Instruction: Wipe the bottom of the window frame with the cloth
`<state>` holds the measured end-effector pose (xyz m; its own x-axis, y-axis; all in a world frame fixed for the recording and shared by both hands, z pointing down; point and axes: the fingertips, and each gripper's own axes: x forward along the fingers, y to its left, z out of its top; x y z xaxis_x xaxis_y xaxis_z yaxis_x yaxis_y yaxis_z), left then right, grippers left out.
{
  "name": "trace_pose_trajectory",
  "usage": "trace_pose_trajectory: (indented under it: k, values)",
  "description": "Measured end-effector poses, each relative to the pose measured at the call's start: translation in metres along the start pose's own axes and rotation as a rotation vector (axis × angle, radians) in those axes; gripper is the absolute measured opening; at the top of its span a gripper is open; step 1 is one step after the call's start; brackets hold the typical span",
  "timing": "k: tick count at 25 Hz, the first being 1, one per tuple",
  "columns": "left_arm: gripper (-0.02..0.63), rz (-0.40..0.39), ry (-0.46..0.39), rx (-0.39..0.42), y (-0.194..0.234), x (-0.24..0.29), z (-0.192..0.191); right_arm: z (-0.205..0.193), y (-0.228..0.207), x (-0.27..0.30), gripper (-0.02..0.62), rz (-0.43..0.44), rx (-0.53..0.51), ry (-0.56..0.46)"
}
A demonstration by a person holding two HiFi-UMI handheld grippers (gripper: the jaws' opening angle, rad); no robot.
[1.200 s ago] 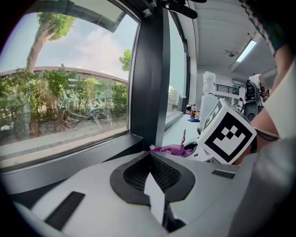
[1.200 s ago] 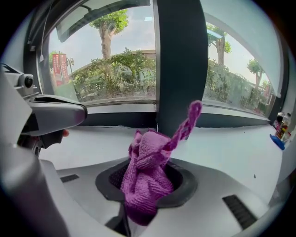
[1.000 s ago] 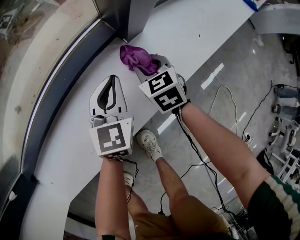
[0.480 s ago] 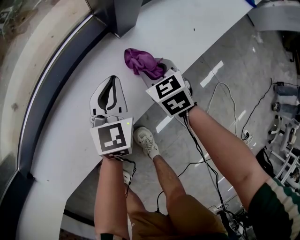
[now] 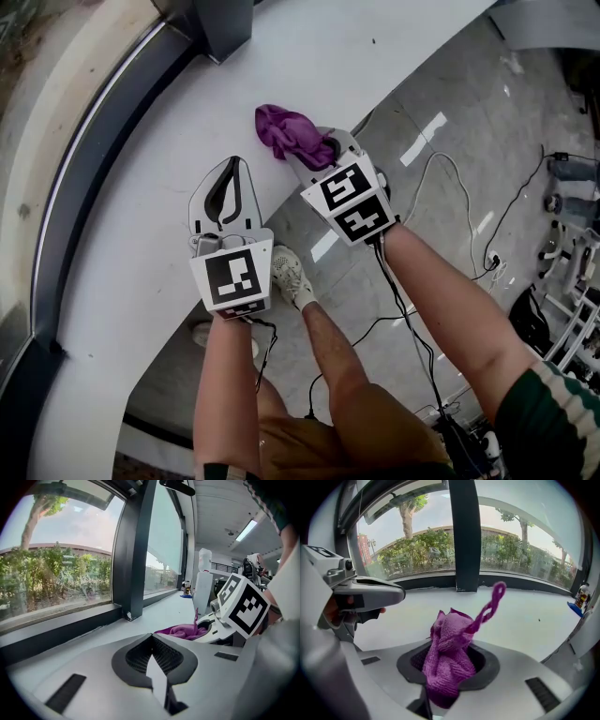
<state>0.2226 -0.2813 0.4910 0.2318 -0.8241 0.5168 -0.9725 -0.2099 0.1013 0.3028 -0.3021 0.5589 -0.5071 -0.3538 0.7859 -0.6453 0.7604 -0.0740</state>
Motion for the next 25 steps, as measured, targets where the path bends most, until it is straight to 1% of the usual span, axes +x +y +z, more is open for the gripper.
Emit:
trace_pose_trajectory:
  k: [1,6,9,11,13,18,22,25]
  values:
    - [0.009,0.000,0.006,-0.008,-0.002,0.000,-0.002,-0.003,0.000,-0.002,0.126,0.000,-0.001,0.002]
    - [0.009,-0.011,0.029,0.008,-0.014,-0.009,-0.016,-0.022,0.005,-0.014,0.127,0.007,-0.007,0.016]
    - [0.009,-0.022,0.032,0.009,-0.029,-0.017,-0.023,-0.037,0.007,-0.027,0.127,0.009,-0.039,0.029]
    - [0.009,-0.029,0.040,0.003,-0.034,-0.023,-0.026,-0.044,0.008,-0.032,0.127,0.008,-0.075,0.040]
    - [0.009,-0.036,0.053,0.007,-0.037,-0.030,-0.029,-0.049,0.008,-0.036,0.126,0.007,-0.086,0.048]
    - [0.009,-0.045,0.066,0.027,-0.041,-0.043,-0.038,-0.053,0.014,-0.038,0.126,0.006,-0.075,0.045]
    - [0.009,-0.036,0.065,0.015,-0.039,-0.056,-0.044,-0.051,0.028,-0.036,0.127,0.024,-0.061,0.038]
    - [0.009,-0.023,0.086,0.001,-0.033,-0.066,-0.050,-0.050,0.046,-0.033,0.127,0.045,-0.063,0.037]
